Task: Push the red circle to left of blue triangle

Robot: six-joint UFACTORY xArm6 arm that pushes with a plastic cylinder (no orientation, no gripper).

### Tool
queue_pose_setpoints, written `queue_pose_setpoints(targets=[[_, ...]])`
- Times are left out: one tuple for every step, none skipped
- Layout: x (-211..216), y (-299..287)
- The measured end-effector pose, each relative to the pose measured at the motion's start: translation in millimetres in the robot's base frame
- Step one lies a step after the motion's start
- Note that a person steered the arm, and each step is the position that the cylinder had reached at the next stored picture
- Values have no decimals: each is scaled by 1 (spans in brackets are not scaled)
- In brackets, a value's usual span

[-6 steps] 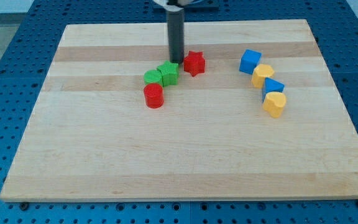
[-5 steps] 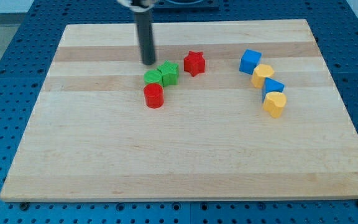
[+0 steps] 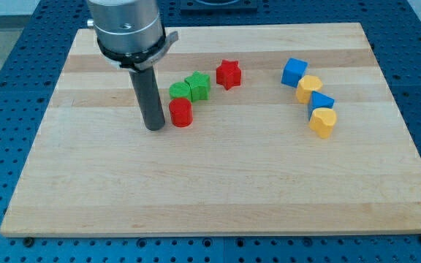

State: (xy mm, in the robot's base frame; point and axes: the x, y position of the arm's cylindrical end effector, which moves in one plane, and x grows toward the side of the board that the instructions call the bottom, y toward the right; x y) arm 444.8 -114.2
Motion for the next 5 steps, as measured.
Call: queue_pose_setpoints(targets=[[-5,-15],[-5,-10],[-5,20],[-5,48],[-5,58]])
